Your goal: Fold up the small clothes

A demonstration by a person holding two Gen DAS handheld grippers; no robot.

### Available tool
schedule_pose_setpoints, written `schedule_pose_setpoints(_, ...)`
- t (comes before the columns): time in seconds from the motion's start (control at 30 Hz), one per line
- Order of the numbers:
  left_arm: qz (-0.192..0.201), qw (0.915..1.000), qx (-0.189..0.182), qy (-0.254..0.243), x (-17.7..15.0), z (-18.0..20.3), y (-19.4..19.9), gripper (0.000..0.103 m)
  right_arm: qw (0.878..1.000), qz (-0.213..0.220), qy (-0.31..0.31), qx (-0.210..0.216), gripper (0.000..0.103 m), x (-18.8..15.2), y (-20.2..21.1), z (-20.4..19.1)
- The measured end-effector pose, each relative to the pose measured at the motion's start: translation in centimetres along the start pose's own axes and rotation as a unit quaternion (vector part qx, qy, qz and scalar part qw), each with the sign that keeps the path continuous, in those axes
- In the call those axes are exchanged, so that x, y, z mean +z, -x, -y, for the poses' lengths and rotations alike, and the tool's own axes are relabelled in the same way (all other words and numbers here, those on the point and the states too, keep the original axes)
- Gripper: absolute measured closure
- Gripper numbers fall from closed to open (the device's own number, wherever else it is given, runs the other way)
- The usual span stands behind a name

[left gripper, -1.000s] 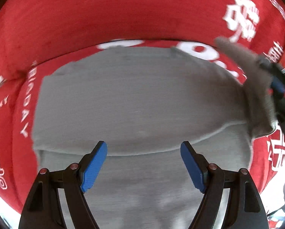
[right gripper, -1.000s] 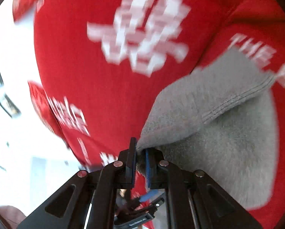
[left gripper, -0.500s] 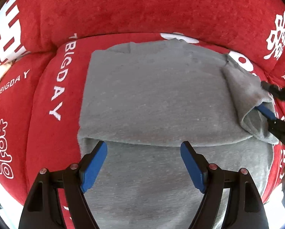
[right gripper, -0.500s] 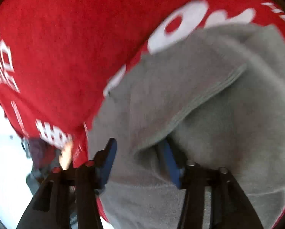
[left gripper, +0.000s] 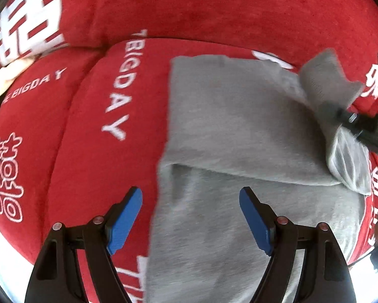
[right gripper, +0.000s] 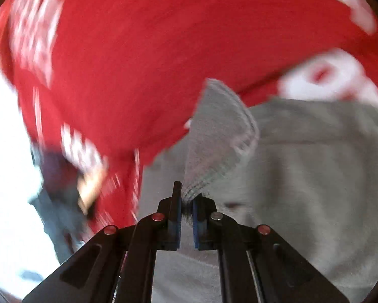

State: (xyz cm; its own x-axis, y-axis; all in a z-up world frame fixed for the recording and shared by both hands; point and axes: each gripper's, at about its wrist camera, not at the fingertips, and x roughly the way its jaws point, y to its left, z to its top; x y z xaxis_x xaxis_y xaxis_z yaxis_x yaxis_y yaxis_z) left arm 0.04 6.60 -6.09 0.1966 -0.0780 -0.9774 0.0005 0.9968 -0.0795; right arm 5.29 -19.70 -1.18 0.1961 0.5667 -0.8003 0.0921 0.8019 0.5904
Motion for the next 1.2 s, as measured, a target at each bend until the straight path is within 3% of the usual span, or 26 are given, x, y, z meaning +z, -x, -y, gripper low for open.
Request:
schedule_pose_setpoints(0.13, -0.001, 0.9999, 0.011, 0.008, -0.5, -1.5, -0.1, 0.023, 0.992, -0.077, 0.099, -0.034, 0.095, -2.3, -5.2, -4.1)
schedule_pose_setpoints(0.23, -0.003, 0.9998, 0.015, 0.012, -0.7, -2.1, -0.2, 0.023, 0.986, -0.108, 0.12, -0.05, 0.095, -3.7, -7.5, -4.1)
schedule_pose_setpoints(0.43, 0.005, 0.9999, 0.004, 0.014, 0.0, -1.5, 0.3, 0.023, 0.979, -0.114, 0.147, -0.085, 0.09, -3.9, -8.1, -5.1)
schedule_pose_setpoints(0.53, 0.016, 0.9998, -0.005, 0.011, 0.8, -0.7, 1.0, 0.023, 0.979, -0.11, 0.151, -0.079, 0.064, -4.4, -6.9, -6.2)
schedule_pose_setpoints(0.57, 0.021, 0.9997, -0.009, 0.009, 1.2, -0.4, 1.3, 0.023, 0.981, -0.103, 0.144, -0.075, 0.061, -4.4, -6.1, -6.2)
schedule_pose_setpoints(0.67, 0.028, 0.9994, -0.02, 0.0, 2.1, 0.8, 1.5, 0.023, 0.99, -0.088, 0.097, -0.058, 0.061, -4.8, -2.5, -4.0)
schedule_pose_setpoints(0.77, 0.028, 0.9991, -0.033, -0.005, 3.0, 2.0, 1.0, 0.023, 0.996, -0.068, 0.007, -0.057, 0.061, -5.9, 1.5, 0.4)
schedule_pose_setpoints(0.87, 0.028, 0.9986, -0.042, -0.015, 3.7, 3.7, 0.1, 0.023, 0.992, -0.041, -0.098, -0.062, 0.061, -7.6, 6.1, 6.0)
schedule_pose_setpoints(1.03, 0.027, 0.9982, -0.035, -0.041, 4.6, 6.4, -2.1, 0.023, 0.965, 0.013, -0.253, -0.064, 0.061, -11.0, 11.6, 13.9)
schedule_pose_setpoints(1.13, 0.013, 0.9983, -0.016, -0.055, 4.7, 7.2, -3.5, 0.023, 0.936, 0.056, -0.347, -0.029, 0.061, -12.2, 12.4, 17.7)
schedule_pose_setpoints(1.2, 0.013, 0.998, -0.008, -0.061, 4.5, 7.2, -3.7, 0.023, 0.917, 0.091, -0.388, -0.005, 0.075, -12.6, 12.9, 19.3)
